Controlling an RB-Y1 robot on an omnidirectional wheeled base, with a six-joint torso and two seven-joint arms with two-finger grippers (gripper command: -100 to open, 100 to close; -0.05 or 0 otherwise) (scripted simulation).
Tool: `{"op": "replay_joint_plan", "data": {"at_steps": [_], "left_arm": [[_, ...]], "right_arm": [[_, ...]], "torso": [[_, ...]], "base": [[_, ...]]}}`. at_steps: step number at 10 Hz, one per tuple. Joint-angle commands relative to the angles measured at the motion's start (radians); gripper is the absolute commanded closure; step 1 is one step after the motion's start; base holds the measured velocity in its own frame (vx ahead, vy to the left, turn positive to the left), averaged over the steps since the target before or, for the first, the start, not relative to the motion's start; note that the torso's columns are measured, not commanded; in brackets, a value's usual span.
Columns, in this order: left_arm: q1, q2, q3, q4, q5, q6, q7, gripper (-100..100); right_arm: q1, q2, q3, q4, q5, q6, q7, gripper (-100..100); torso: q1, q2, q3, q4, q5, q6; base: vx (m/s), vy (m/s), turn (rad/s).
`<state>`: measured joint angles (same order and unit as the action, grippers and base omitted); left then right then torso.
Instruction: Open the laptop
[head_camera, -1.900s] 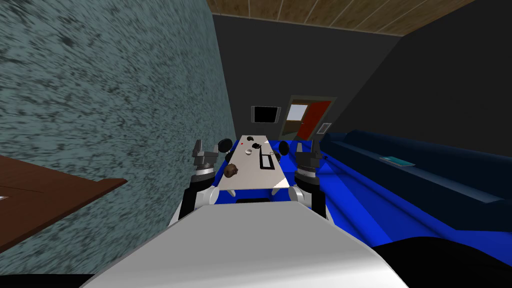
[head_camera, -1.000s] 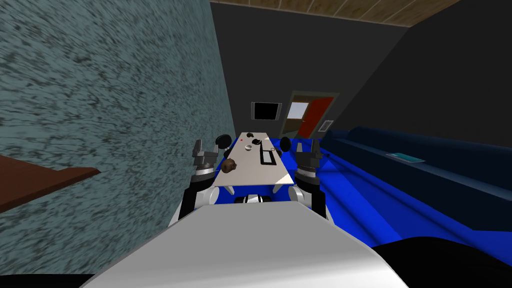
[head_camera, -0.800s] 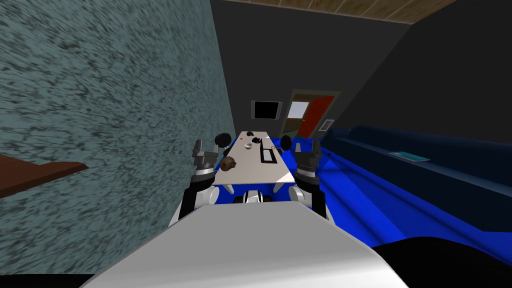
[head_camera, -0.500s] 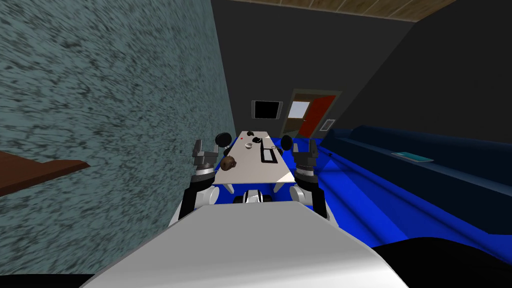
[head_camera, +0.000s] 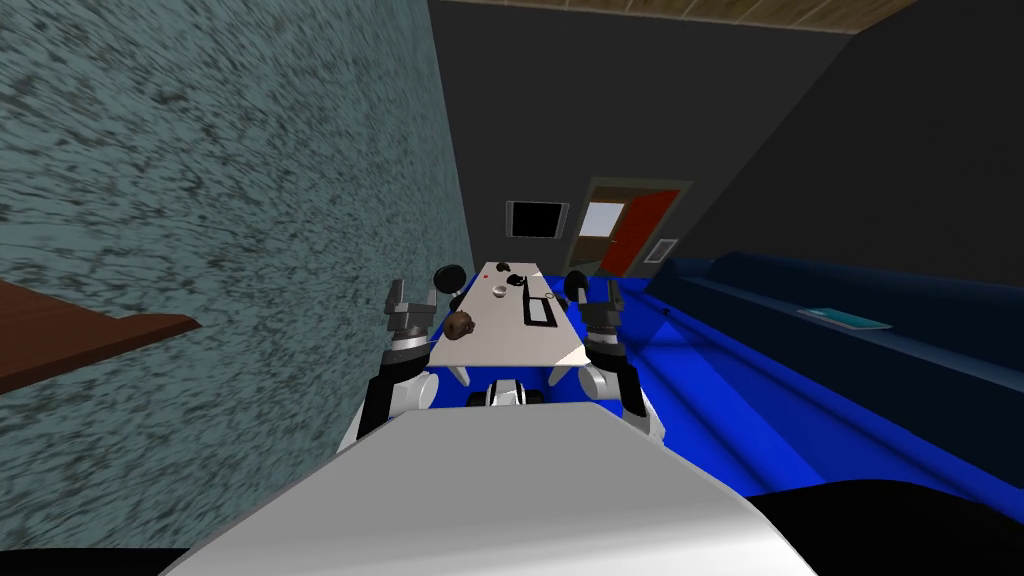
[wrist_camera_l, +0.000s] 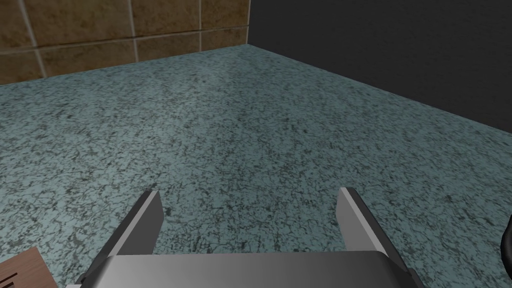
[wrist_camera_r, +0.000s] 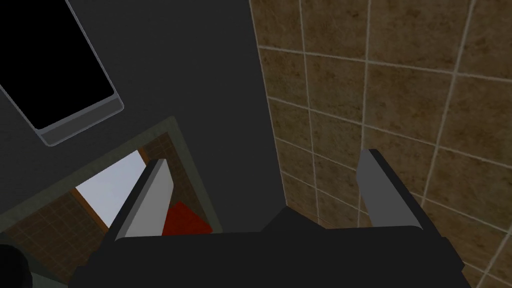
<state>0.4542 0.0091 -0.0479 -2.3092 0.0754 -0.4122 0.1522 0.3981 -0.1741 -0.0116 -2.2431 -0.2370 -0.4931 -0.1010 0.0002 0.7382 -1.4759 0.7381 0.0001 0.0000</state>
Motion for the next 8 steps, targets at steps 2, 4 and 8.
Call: {"op": "replay_joint_plan", "data": {"at_steps": [2, 4, 8], "left_arm": [[0.0, 0.0, 0.0, 0.0, 0.0, 0.0, 0.0, 0], [0.0, 0.0, 0.0, 0.0, 0.0, 0.0, 0.0, 0], [0.0, 0.0, 0.0, 0.0, 0.0, 0.0, 0.0, 0]], "right_arm": [[-0.047, -0.026, -0.007, 0.076, -0.073, 0.014, -0.089, -100], [-0.09, -0.037, -0.013, 0.132, -0.134, 0.028, -0.147, -100], [-0.136, -0.043, -0.02, 0.211, -0.198, 0.043, -0.236, -100]], "torso": [[0.0, 0.0, 0.0, 0.0, 0.0, 0.0], [0.0, 0.0, 0.0, 0.0, 0.0, 0.0], [0.0, 0.0, 0.0, 0.0, 0.0, 0.0]], "base": [[-0.007, 0.004, 0.02], [-0.012, 0.004, 0.064], [-0.008, 0.004, 0.028]]}}
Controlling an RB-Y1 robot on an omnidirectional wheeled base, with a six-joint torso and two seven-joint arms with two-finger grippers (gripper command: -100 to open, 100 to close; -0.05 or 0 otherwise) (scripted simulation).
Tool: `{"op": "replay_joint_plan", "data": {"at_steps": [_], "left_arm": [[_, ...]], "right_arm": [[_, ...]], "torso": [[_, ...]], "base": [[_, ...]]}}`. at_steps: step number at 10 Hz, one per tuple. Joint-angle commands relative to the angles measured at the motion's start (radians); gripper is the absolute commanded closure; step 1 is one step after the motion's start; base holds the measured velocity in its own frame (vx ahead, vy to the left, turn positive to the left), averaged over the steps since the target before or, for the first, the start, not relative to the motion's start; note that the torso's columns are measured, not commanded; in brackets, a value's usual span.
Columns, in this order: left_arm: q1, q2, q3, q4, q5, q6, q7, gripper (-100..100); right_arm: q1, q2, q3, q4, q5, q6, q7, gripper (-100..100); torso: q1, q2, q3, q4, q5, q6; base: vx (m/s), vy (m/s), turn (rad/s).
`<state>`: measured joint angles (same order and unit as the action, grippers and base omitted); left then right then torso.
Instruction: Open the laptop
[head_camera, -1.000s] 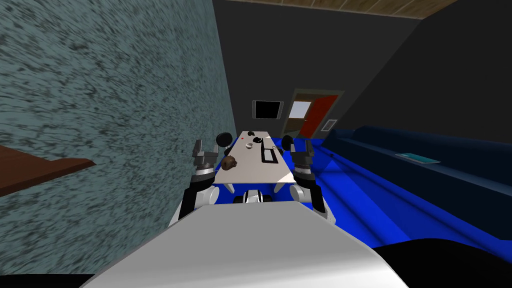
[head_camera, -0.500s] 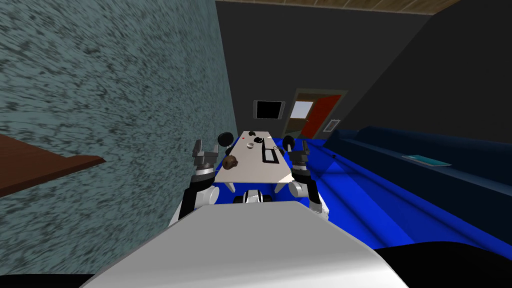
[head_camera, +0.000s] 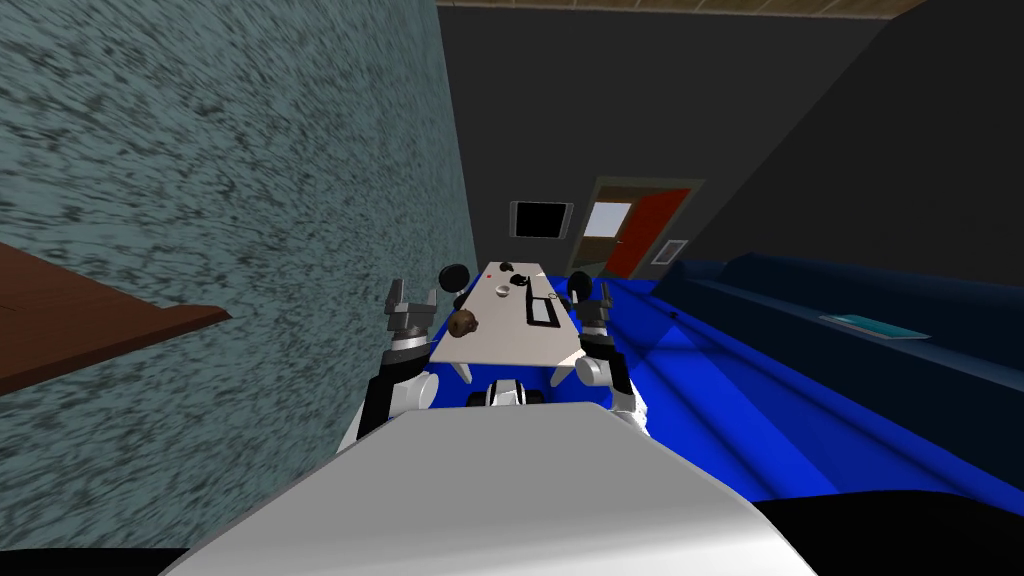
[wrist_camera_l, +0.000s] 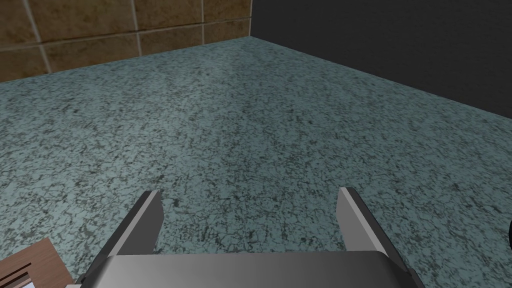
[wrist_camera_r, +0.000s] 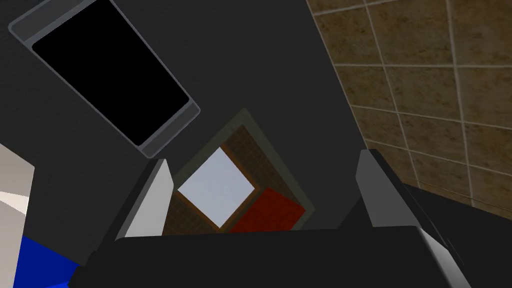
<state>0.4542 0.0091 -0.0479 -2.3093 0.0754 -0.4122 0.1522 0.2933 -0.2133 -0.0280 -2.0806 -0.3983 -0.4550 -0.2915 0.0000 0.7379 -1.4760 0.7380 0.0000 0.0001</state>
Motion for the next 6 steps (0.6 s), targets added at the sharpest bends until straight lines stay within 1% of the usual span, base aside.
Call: {"op": "replay_joint_plan", "data": {"at_steps": [1, 2, 3, 4, 5, 6], "left_arm": [[0.0, 0.0, 0.0, 0.0, 0.0, 0.0, 0.0, 0], [0.0, 0.0, 0.0, 0.0, 0.0, 0.0, 0.0, 0], [0.0, 0.0, 0.0, 0.0, 0.0, 0.0, 0.0, 0], [0.0, 0.0, 0.0, 0.0, 0.0, 0.0, 0.0, 0], [0.0, 0.0, 0.0, 0.0, 0.0, 0.0, 0.0, 0], [0.0, 0.0, 0.0, 0.0, 0.0, 0.0, 0.0, 0]], "right_arm": [[-0.055, -0.006, -0.007, 0.072, -0.07, 0.012, -0.071, -100], [-0.055, -0.006, -0.007, 0.084, -0.07, 0.012, -0.084, -100], [-0.08, -0.007, -0.01, 0.113, -0.104, 0.02, -0.119, -100], [-0.08, -0.007, -0.01, 0.121, -0.104, 0.02, -0.123, -100], [-0.104, -0.009, -0.014, 0.158, -0.138, 0.028, -0.163, -100], [-0.129, -0.01, -0.017, 0.187, -0.171, 0.036, -0.188, -100]], "torso": [[0.0, 0.0, 0.0, 0.0, 0.0, 0.0], [0.0, 0.0, 0.0, 0.0, 0.0, 0.0], [0.0, 0.0, 0.0, 0.0, 0.0, 0.0], [0.0, 0.0, 0.0, 0.0, 0.0, 0.0], [0.0, 0.0, 0.0, 0.0, 0.0, 0.0], [0.0, 0.0, 0.0, 0.0, 0.0, 0.0]], "base": [[-0.015, 0.007, 0.061], [-0.01, 0.004, 0.023], [-0.011, 0.007, 0.044], [-0.01, 0.004, 0.017], [-0.009, 0.003, 0.034], [-0.013, 0.004, 0.078]]}}
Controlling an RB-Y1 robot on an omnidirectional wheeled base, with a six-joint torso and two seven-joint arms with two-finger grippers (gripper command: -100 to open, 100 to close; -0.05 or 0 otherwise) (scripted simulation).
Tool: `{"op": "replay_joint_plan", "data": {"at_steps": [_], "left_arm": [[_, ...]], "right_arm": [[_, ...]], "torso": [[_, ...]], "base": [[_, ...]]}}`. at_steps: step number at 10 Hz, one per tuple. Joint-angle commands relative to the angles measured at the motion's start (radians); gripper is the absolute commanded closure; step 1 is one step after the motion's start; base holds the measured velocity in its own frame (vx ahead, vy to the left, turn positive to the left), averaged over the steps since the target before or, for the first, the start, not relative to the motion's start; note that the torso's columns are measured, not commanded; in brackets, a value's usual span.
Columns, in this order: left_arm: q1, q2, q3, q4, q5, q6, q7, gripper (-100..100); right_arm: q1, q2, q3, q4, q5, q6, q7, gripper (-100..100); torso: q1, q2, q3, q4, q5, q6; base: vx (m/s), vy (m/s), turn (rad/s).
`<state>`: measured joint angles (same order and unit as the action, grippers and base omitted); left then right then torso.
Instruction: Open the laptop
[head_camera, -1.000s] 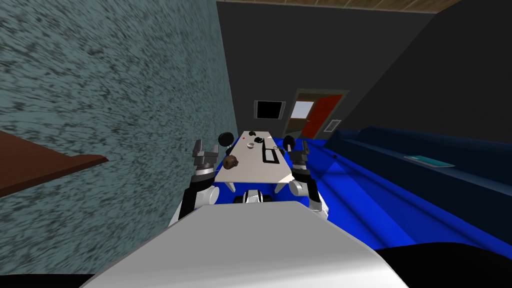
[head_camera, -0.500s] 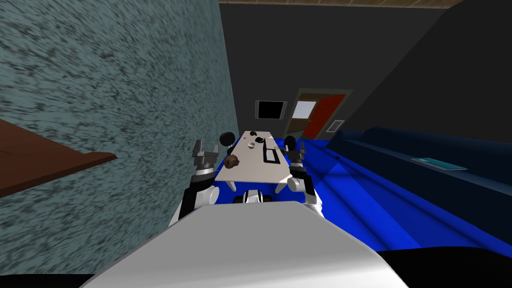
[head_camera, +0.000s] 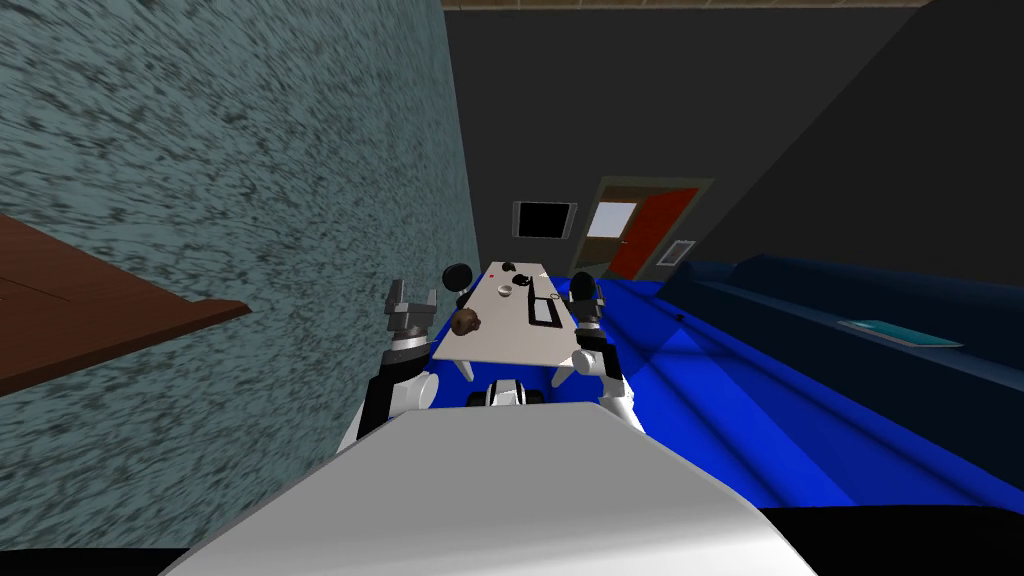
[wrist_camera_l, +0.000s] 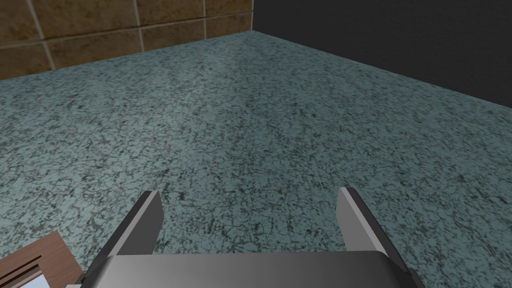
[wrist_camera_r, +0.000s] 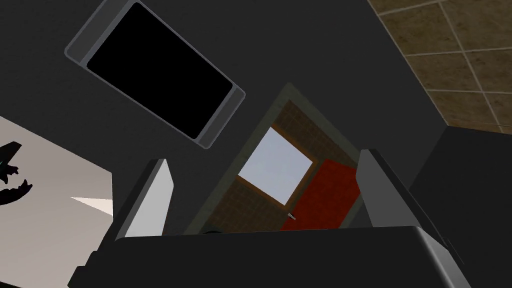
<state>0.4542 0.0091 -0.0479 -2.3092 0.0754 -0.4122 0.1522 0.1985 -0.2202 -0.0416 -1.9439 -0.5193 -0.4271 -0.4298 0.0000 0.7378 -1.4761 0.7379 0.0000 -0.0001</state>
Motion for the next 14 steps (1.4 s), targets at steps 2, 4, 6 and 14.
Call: {"op": "replay_joint_plan", "data": {"at_steps": [2, 4, 6, 14], "left_arm": [[0.0, 0.0, 0.0, 0.0, 0.0, 0.0, 0.0, 0], [0.0, 0.0, 0.0, 0.0, 0.0, 0.0, 0.0, 0], [0.0, 0.0, 0.0, 0.0, 0.0, 0.0, 0.0, 0], [0.0, 0.0, 0.0, 0.0, 0.0, 0.0, 0.0, 0]], "right_arm": [[-0.059, -0.005, -0.007, 0.097, -0.085, 0.016, -0.096, -100], [-0.084, -0.005, -0.01, 0.135, -0.12, 0.024, -0.142, -100], [-0.109, -0.005, -0.014, 0.173, -0.154, 0.032, -0.186, -100], [-0.234, 0.003, -0.031, 0.367, -0.326, 0.074, -0.389, -100]], "torso": [[0.0, 0.0, 0.0, 0.0, 0.0, 0.0], [0.0, 0.0, 0.0, 0.0, 0.0, 0.0], [0.0, 0.0, 0.0, 0.0, 0.0, 0.0], [0.0, 0.0, 0.0, 0.0, 0.0, 0.0]], "base": [[-0.008, 0.004, 0.029], [-0.005, 0.004, 0.029], [-0.007, 0.005, 0.048], [-0.006, 0.004, 0.041]]}}
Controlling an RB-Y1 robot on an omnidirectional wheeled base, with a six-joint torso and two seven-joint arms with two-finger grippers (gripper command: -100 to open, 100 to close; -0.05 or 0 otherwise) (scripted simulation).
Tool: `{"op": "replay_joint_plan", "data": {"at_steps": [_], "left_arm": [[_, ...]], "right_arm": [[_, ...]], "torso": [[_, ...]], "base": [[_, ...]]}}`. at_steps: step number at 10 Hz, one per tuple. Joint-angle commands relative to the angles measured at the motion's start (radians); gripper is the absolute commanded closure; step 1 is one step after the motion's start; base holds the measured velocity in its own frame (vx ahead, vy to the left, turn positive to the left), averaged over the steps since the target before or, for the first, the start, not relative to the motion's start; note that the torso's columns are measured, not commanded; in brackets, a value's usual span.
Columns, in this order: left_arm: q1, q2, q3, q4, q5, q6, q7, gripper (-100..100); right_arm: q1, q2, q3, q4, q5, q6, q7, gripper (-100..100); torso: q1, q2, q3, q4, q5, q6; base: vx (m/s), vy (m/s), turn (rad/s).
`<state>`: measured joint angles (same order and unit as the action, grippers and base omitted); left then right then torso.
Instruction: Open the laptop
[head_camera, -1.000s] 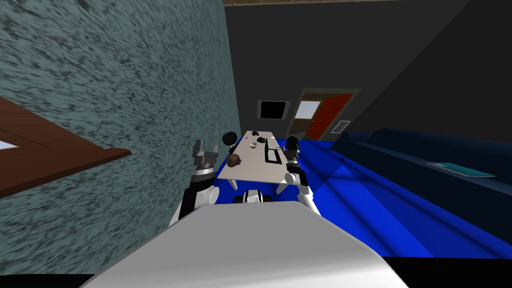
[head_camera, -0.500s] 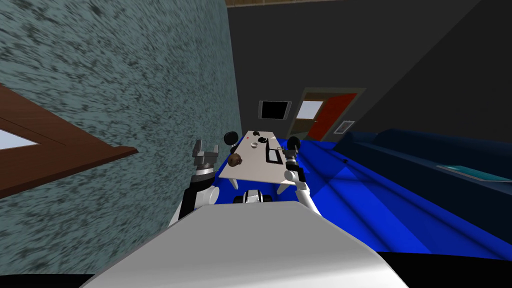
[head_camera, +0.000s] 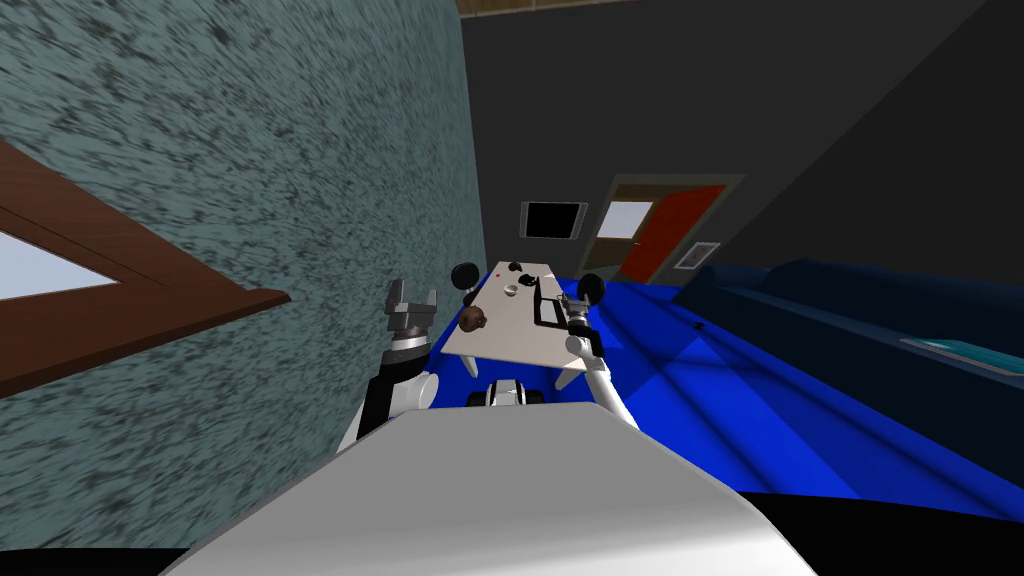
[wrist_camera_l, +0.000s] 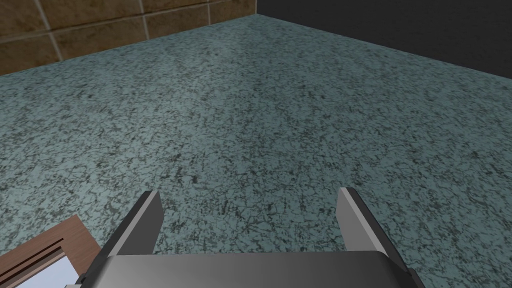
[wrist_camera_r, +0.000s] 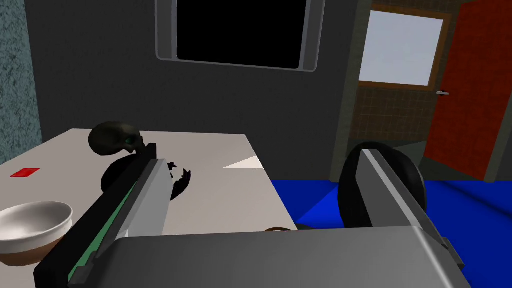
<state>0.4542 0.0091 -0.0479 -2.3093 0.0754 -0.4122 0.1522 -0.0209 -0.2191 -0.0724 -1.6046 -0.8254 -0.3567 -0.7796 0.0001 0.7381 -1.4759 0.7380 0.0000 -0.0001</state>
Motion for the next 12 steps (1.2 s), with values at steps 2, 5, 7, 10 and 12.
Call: {"op": "replay_joint_plan", "data": {"at_steps": [2, 5, 7, 10, 12], "left_arm": [[0.0, 0.0, 0.0, 0.0, 0.0, 0.0, 0.0, 0], [0.0, 0.0, 0.0, 0.0, 0.0, 0.0, 0.0, 0], [0.0, 0.0, 0.0, 0.0, 0.0, 0.0, 0.0, 0], [0.0, 0.0, 0.0, 0.0, 0.0, 0.0, 0.0, 0], [0.0, 0.0, 0.0, 0.0, 0.0, 0.0, 0.0, 0]], "right_arm": [[-0.063, 0.011, -0.007, 0.1, -0.086, 0.02, -0.102, -100], [-0.087, 0.018, -0.01, 0.141, -0.12, 0.028, -0.156, -100], [-0.132, 0.034, -0.016, 0.212, -0.182, 0.043, -0.219, -100], [-0.192, 0.068, -0.025, 0.307, -0.263, 0.063, -0.324, -100], [-0.209, 0.083, -0.027, 0.333, -0.285, 0.069, -0.351, -100]], "torso": [[0.0, 0.0, 0.0, 0.0, 0.0, 0.0], [0.0, 0.0, 0.0, 0.0, 0.0, 0.0], [0.0, 0.0, 0.0, 0.0, 0.0, 0.0], [0.0, 0.0, 0.0, 0.0, 0.0, 0.0], [0.0, -0.001, 0.0, 0.0, 0.0, 0.0]], "base": [[-0.008, 0.007, 0.053], [-0.01, 0.004, 0.025], [-0.017, 0.005, 0.051], [-0.022, 0.01, 0.049], [-0.006, 0.006, 0.029]]}}
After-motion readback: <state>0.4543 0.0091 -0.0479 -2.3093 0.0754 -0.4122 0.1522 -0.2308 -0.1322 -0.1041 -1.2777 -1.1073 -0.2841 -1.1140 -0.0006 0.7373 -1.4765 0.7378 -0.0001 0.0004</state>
